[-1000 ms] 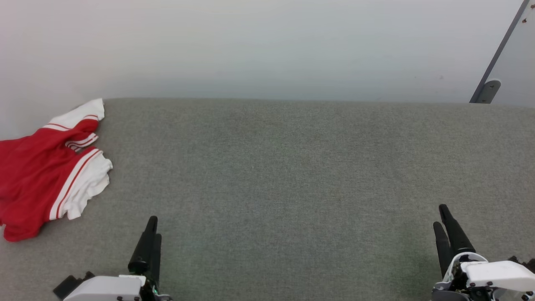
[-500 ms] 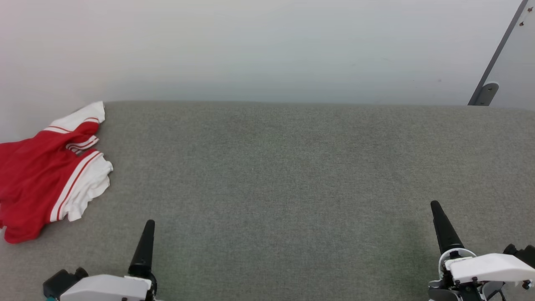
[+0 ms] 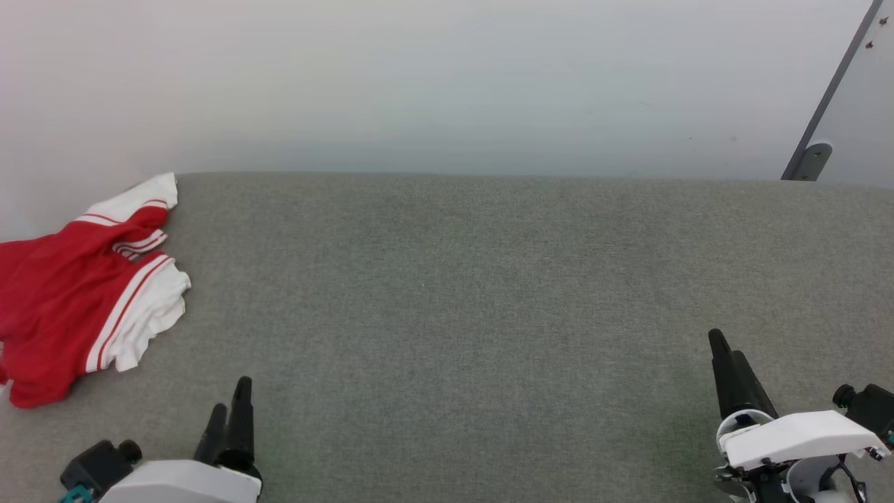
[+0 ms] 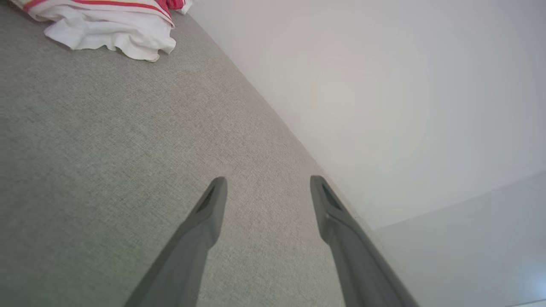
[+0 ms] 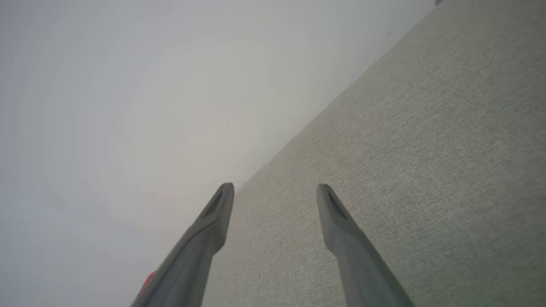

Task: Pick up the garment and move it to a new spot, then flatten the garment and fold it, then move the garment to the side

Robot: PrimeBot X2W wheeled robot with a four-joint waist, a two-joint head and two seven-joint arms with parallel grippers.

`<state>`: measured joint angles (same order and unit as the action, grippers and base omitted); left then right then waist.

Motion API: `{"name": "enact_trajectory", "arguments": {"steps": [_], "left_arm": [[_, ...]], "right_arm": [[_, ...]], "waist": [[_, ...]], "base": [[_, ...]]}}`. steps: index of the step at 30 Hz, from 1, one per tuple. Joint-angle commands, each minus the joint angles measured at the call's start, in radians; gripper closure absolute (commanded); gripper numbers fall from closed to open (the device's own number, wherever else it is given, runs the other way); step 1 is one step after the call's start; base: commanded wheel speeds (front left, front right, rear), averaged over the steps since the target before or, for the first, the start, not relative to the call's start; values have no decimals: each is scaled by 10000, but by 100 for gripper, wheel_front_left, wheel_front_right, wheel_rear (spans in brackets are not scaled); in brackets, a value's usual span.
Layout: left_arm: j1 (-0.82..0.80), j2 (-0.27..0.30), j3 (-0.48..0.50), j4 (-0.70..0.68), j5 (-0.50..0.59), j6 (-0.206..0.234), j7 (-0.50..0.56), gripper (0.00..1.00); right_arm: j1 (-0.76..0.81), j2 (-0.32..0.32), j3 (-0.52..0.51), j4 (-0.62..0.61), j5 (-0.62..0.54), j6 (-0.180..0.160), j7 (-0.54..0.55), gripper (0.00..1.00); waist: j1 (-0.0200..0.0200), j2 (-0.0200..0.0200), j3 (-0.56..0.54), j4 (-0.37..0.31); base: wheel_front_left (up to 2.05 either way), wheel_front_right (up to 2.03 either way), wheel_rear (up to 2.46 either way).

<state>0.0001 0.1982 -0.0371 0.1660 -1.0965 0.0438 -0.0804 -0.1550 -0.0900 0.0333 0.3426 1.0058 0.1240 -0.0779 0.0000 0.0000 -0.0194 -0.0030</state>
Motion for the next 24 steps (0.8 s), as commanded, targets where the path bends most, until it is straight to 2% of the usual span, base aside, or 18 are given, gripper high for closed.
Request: {"name": "enact_trajectory", "arguments": {"steps": [1, 9, 24], "left_arm": [[-94, 147, -20, -138, 413, 69, -89, 0], [-8, 253, 77, -217, 1863, 135, -334, 0], [170, 430, 383, -313, 4014, -119, -745, 0]], "right_arm": [[-283, -38, -17, -55, -475, 56, -120, 0], [-364, 14, -101, 78, -2108, 62, -346, 0], [-482, 85, -141, 244, -3969, 74, -663, 0]], "waist": [[0, 0, -7, 2], [0, 0, -33, 6], [0, 0, -73, -16]], "base": [[0, 0, 0], [0, 0, 0], [0, 0, 0]]}}
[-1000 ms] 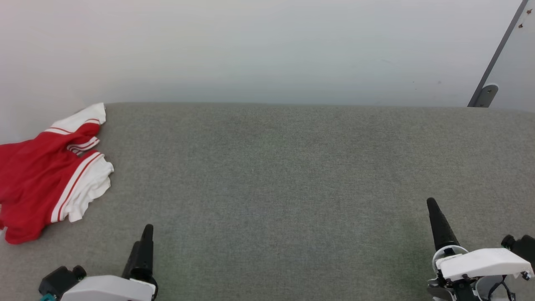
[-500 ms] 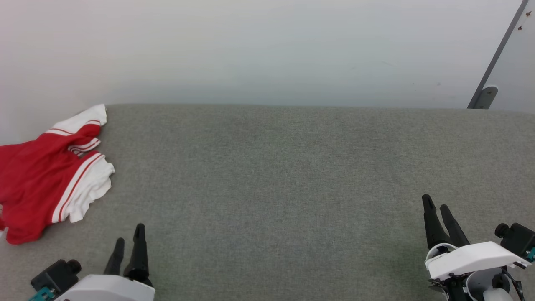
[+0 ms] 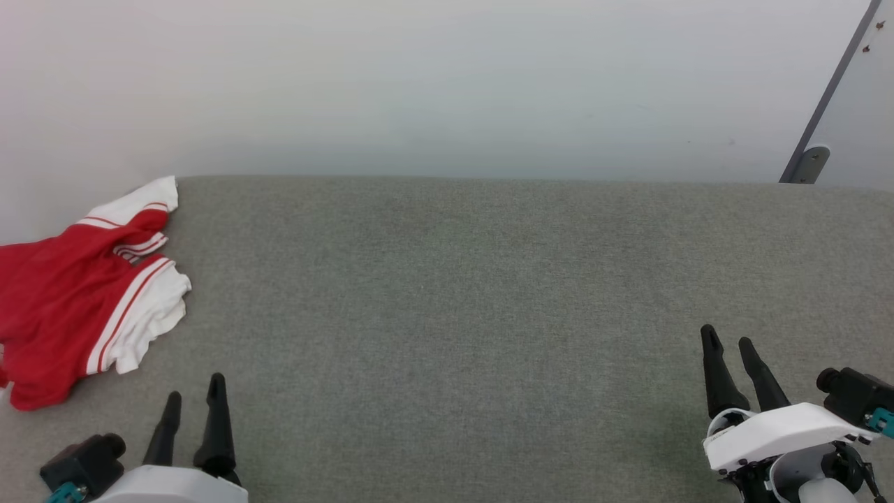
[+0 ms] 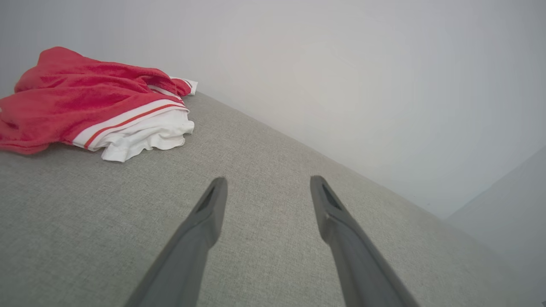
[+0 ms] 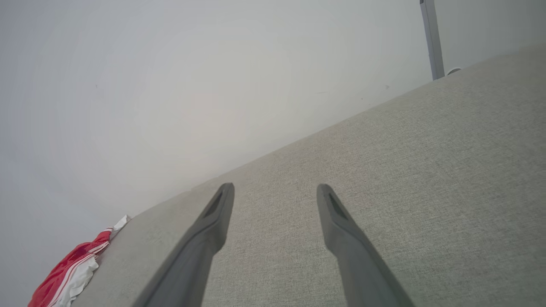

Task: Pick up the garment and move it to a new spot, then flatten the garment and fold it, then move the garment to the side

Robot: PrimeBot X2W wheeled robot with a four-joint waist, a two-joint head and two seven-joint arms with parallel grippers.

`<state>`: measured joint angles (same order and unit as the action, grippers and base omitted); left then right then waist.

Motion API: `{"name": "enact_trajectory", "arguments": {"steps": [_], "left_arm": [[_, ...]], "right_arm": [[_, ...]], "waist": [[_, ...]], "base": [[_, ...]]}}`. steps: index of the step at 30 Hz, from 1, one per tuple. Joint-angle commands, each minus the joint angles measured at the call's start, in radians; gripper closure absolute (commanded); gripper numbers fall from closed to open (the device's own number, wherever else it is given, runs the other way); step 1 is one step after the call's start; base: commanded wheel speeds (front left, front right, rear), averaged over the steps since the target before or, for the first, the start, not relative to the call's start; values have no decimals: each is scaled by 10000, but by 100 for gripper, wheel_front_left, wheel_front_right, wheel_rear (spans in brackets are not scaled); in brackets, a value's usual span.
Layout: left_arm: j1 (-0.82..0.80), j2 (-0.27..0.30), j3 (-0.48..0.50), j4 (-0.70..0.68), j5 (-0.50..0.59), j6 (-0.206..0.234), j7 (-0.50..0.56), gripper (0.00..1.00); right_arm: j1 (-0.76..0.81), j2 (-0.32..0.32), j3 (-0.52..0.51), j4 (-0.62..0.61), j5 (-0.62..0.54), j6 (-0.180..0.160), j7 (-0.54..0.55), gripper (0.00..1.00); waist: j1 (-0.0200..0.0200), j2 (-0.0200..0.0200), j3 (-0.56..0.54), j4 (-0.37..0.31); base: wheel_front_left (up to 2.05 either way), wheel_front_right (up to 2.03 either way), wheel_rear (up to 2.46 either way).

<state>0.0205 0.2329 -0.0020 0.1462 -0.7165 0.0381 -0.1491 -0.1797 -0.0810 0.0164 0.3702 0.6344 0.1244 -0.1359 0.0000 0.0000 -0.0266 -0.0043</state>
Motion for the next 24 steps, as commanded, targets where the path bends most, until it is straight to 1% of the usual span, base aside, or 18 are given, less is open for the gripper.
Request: {"name": "enact_trajectory", "arguments": {"steps": [1, 7, 24], "left_arm": [[-24, 62, 64, -115, 295, -75, -88, 0], [23, 103, 161, -137, 957, -206, -241, 0], [280, 106, 348, -363, 2616, -364, -627, 0]], "right_arm": [[-252, -7, 31, -20, -343, 71, -104, 0], [-288, -9, 76, 40, -982, 75, -239, 0], [-330, 30, 76, 0, -2615, 73, -600, 0]], "waist": [[0, 0, -3, -5], [0, 0, -15, -25], [0, 0, -65, -83]], "base": [[0, 0, 0], [0, 0, 0], [0, 0, 0]]}}
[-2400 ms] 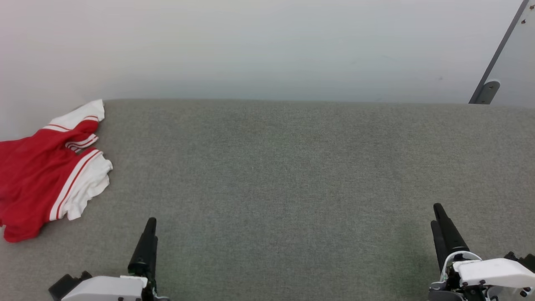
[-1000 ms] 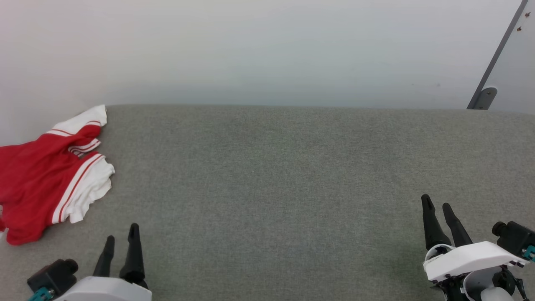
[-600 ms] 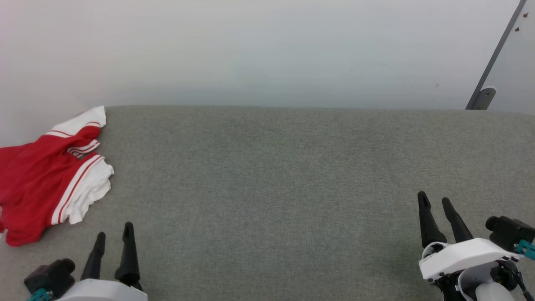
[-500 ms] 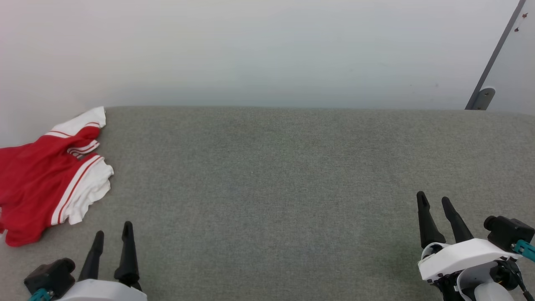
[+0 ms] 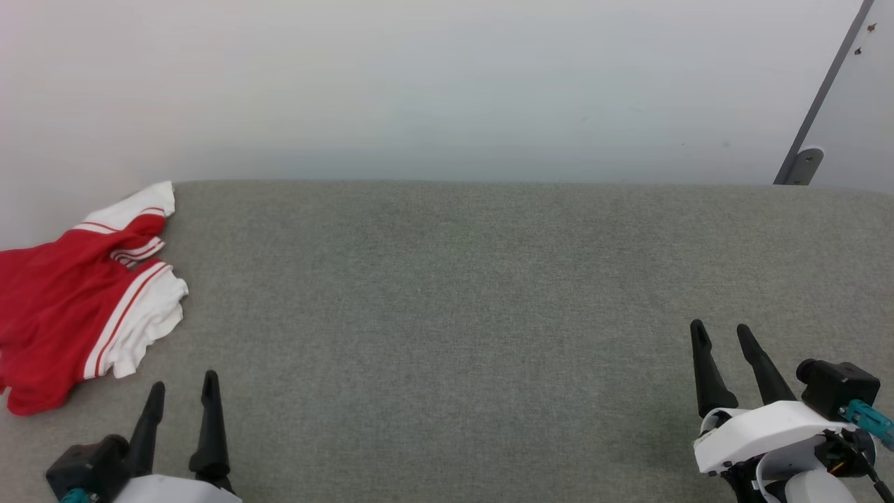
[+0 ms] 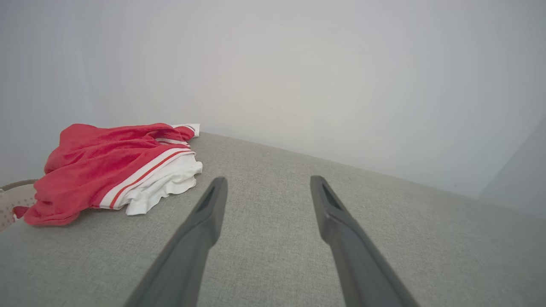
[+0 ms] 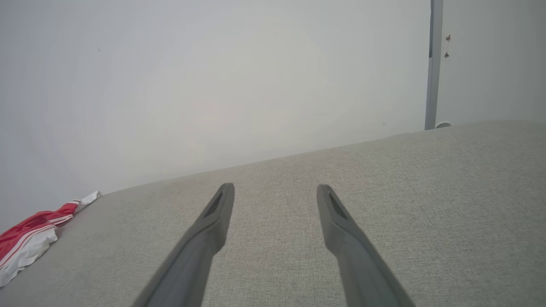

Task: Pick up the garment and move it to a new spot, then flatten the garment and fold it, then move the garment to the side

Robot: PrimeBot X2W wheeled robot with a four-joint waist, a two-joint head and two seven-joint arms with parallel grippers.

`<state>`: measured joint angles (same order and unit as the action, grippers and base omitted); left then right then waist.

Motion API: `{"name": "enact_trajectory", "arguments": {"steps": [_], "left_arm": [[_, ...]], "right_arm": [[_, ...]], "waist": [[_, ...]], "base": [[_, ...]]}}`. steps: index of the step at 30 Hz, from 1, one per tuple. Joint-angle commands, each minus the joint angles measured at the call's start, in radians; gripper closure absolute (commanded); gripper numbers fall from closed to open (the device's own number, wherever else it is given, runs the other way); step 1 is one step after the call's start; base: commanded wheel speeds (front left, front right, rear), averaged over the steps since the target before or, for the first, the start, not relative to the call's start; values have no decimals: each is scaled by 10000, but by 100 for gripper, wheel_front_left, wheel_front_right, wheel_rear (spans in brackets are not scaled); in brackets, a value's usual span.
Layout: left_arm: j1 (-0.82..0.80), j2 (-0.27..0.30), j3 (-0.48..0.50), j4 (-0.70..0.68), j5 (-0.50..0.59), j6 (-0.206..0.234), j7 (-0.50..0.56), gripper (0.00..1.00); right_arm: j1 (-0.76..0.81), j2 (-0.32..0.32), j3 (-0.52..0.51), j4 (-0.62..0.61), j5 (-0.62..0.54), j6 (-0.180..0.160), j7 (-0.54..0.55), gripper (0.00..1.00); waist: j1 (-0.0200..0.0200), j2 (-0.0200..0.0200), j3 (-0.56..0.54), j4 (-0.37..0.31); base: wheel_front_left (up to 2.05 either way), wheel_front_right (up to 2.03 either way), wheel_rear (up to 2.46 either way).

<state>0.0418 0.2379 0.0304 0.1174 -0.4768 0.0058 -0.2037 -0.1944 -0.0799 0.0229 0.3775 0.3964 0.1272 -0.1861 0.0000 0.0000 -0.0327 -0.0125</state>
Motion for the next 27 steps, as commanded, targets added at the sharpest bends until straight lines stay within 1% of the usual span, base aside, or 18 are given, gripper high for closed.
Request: {"name": "enact_trajectory", "arguments": {"steps": [1, 27], "left_arm": [[87, 76, 17, -77, 334, -31, -108, 0], [338, 174, -64, -264, 2005, -95, -570, 0]], "right_arm": [[-180, 20, 6, -74, -329, 45, -108, 0], [-195, 64, 14, -96, -2278, 50, -467, 0]], "waist": [[0, 0, -7, -1], [0, 0, -101, -24]], "base": [[0, 0, 0], [0, 0, 0]]}}
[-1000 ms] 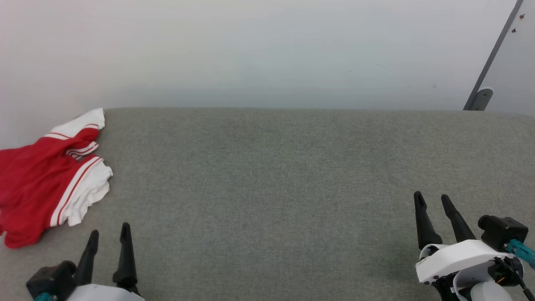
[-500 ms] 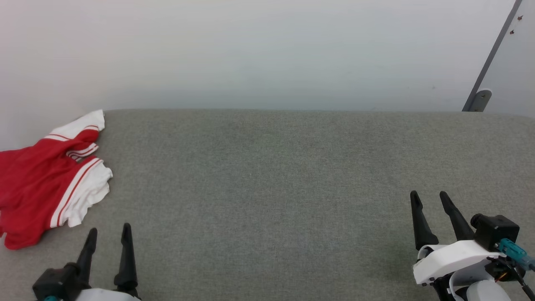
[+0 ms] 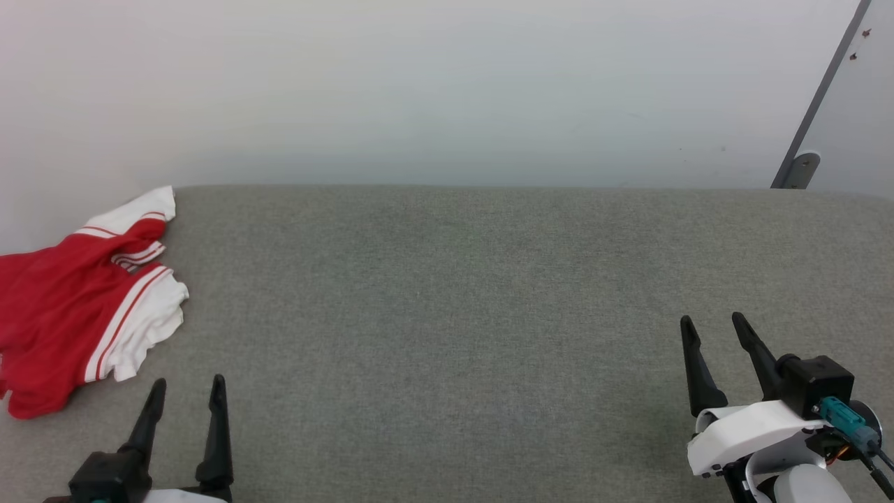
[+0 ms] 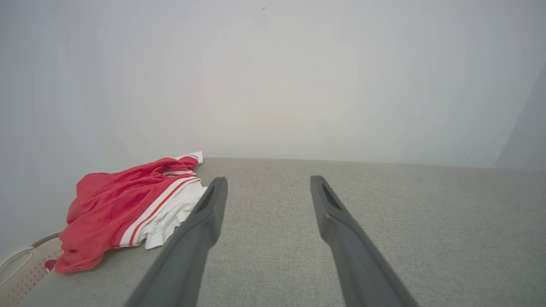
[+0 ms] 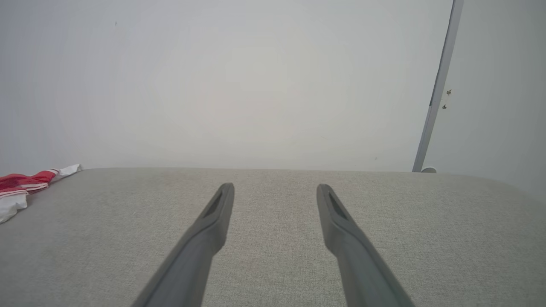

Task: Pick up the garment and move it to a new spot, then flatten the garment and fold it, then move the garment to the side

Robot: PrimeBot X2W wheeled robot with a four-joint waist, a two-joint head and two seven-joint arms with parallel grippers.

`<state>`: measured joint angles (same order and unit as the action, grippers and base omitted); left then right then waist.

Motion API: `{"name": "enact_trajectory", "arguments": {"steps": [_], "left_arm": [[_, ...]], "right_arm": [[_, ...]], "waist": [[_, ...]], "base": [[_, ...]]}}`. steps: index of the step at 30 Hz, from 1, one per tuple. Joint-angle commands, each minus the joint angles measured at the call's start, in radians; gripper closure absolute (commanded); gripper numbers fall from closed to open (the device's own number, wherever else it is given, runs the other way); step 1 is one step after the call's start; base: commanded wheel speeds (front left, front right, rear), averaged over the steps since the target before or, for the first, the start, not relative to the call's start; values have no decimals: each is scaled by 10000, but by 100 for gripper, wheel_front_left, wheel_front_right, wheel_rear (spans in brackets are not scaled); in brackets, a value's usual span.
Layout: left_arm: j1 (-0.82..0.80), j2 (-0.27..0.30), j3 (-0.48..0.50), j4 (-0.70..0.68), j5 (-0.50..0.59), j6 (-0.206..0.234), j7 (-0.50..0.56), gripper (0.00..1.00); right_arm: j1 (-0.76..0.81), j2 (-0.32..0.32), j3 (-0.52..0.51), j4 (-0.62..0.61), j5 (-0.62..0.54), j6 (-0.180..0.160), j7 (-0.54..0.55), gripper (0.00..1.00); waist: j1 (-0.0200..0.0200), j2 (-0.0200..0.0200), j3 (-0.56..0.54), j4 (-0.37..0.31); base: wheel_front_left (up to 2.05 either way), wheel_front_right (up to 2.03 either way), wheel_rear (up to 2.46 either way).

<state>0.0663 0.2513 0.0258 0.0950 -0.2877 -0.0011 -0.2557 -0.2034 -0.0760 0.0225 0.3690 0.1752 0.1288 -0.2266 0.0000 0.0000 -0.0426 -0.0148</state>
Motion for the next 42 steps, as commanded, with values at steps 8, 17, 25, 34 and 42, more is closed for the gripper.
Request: {"name": "enact_trajectory", "arguments": {"steps": [8, 17, 25, 34, 42], "left_arm": [[148, 93, -71, -33, 225, -20, -86, 0], [131, 29, -99, 24, -6, 10, 21, 0], [194, 124, 177, -18, -282, 229, 279, 0], [374, 239, 694, -242, -609, 658, 682, 0], [604, 395, 1035, -581, -841, 898, 1028, 0]], "right_arm": [[-99, 42, 5, 18, -318, 34, -103, 0], [62, 23, -5, -28, -360, 18, -80, 0], [111, -25, 263, 19, -208, 18, 0, 0], [-47, 62, 906, 245, 6, 17, -6, 0], [-166, 130, 1489, 540, 268, 17, -99, 0]], "waist": [[0, 0, -41, -24], [0, 0, -130, 70], [0, 0, -359, 767], [0, 0, -695, 2046], [0, 0, -876, 2975]], "base": [[0, 0, 0], [0, 0, 0], [0, 0, 0], [0, 0, 0], [0, 0, 0]]}}
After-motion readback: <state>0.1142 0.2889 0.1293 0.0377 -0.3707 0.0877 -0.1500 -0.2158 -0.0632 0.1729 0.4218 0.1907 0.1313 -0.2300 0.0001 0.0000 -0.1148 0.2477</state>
